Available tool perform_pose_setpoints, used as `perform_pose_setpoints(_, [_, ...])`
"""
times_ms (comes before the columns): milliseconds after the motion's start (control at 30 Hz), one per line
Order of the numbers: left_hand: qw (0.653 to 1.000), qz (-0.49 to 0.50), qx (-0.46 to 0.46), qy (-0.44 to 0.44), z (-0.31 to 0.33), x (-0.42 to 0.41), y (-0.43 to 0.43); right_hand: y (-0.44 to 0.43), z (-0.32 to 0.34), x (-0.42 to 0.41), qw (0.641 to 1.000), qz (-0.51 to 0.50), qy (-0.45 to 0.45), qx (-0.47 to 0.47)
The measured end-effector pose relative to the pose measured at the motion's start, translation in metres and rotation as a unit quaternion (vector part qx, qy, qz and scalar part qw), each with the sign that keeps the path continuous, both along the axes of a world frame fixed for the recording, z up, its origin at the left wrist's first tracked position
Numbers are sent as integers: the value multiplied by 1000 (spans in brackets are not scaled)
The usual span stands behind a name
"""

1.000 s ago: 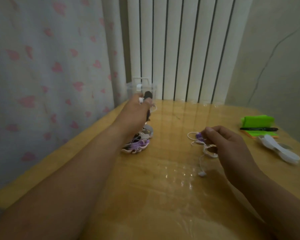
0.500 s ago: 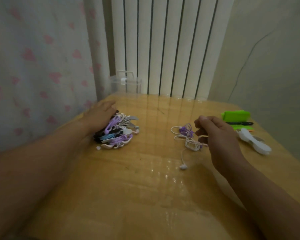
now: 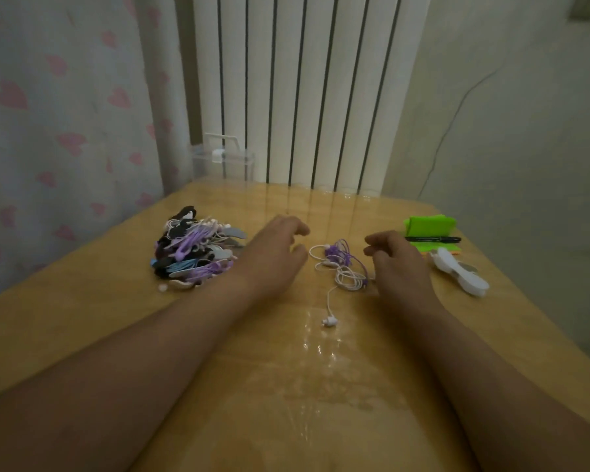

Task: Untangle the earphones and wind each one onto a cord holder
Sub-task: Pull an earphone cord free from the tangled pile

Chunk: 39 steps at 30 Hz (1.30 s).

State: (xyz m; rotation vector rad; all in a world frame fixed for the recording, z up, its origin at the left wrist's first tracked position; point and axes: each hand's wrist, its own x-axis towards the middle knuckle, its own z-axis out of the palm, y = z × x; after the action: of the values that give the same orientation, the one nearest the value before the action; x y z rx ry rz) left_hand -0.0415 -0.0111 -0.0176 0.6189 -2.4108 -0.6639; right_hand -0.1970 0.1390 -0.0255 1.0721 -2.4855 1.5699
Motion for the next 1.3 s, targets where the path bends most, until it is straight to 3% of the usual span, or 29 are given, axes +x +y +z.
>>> perform_pose_setpoints(67, [998,-7,24,-54,-6,-13,3,-2,-1,-2,999,3,26,46])
perform_pose_setpoints(200, [997,-46,19,-65,-14,-33,7,-7,-5,-4,994,28,27,105])
perform_pose_setpoints(333, [995,-75,45,-54,-19,-32,3,-5,0,-7,998,21,19,50])
perform_pose_setpoints(433, [979,-86,182,21,-17,-19,-4,-2,2,-10,999,19,10,31])
perform_pose_setpoints(533, [915,-119,368,114,-13,-9,-10,-3,-2,-8,997,49,-4,55])
perform_pose_setpoints(600, [895,-115,414,122,-11,-7,-11,-5,-3,-7,994,53,21,92])
perform_pose_setpoints(667, [936,-81,334,78,-10,-4,-12,-6,-5,-6,992,46,37,112])
perform_pose_setpoints(700, [967,-64,243,40,-8,-2,-13,-7,-5,-5,991,41,41,118])
perform_pose_setpoints(767, [992,-69,101,-12,-6,0,-14,-8,-7,-6,989,44,62,125])
perform_pose_setpoints(867, [997,-35,57,-24,-7,0,-20,-10,-7,-1,974,93,157,136])
perform_pose_setpoints(967, [999,-17,-1,34,-5,-4,-10,-15,-3,10,933,141,255,212])
perform_pose_setpoints(1033, [998,-20,65,-12,-5,-4,1,-19,-7,11,905,154,284,276])
perform_pose_setpoints(1133, [987,-57,-22,-146,-16,-9,6,-19,-14,3,926,129,254,249])
perform_pose_setpoints(1200, [989,-73,-45,-120,-18,-12,5,-17,-15,-1,953,120,191,201])
perform_pose_setpoints(1300, [993,-70,2,-91,-18,-10,-5,-8,-7,-5,987,113,61,96])
